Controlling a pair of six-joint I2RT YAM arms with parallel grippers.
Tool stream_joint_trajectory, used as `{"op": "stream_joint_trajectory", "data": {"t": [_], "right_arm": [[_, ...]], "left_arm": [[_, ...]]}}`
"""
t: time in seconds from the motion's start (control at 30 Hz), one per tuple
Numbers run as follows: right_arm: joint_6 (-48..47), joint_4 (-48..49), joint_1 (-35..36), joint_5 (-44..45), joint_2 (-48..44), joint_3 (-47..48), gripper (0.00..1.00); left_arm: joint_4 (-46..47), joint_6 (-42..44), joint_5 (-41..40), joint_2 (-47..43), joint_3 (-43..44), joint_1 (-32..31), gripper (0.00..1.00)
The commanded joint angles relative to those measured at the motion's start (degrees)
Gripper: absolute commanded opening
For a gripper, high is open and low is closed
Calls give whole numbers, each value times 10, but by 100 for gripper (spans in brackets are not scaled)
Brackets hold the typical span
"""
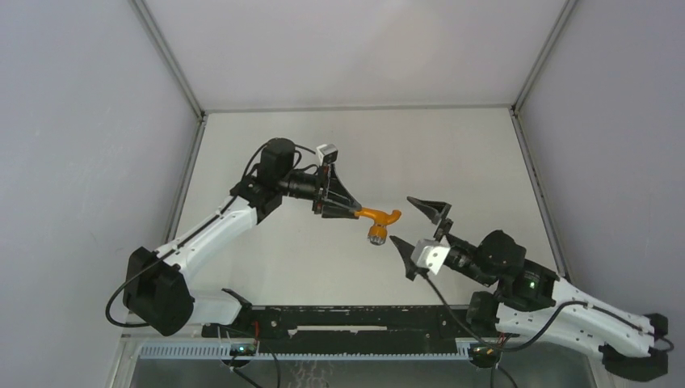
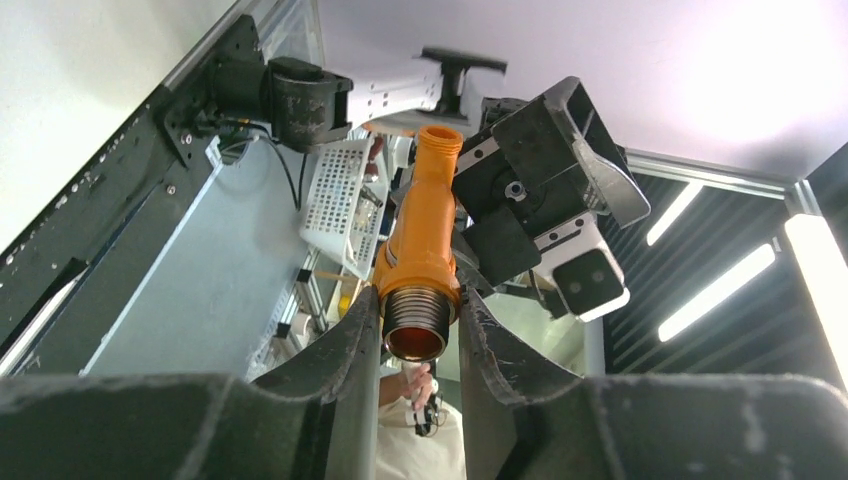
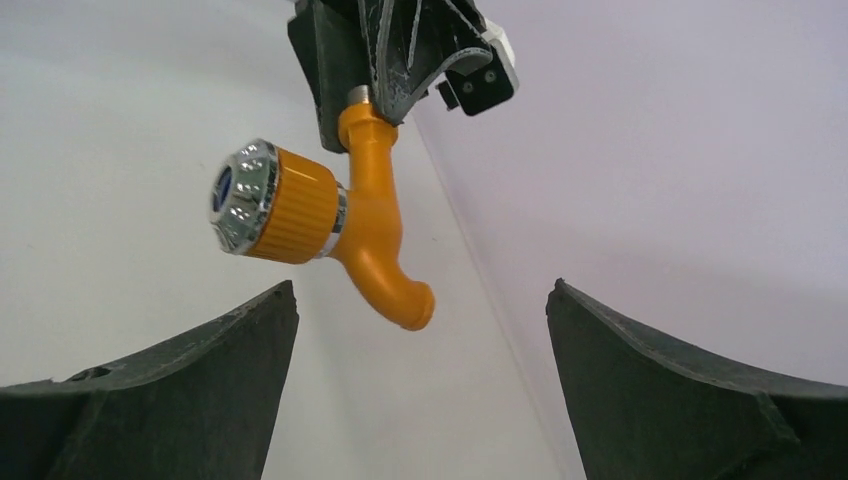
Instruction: Install the water faucets
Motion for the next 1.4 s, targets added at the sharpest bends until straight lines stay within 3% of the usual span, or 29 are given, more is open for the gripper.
{"op": "stream_joint_trajectory", "data": {"t": [0.0, 0.27, 0.5, 0.73, 1.0, 1.3, 1.37], "right_arm": [[-192, 10, 94, 228, 33, 20, 100], [-290, 14, 154, 262, 57, 6, 100], [-365, 112, 166, 239, 74, -52, 99], [-392, 228, 170, 225, 97, -101, 87], [-403, 290, 174, 212, 117, -116, 78], [-413, 324, 187, 215, 135, -118, 44], [-410, 325, 187, 215, 135, -118, 32]], "left_arm": [[-77, 64, 45, -23, 46, 2, 0], [-113, 97, 64, -18, 58, 3, 0], [-114, 102, 67, -12, 66, 4, 0], [-114, 105, 72, -7, 71, 2, 0], [-117, 108, 74, 2, 81, 2, 0], [-118, 108, 79, 13, 86, 3, 0], [-119, 109, 81, 14, 86, 3, 0]]}}
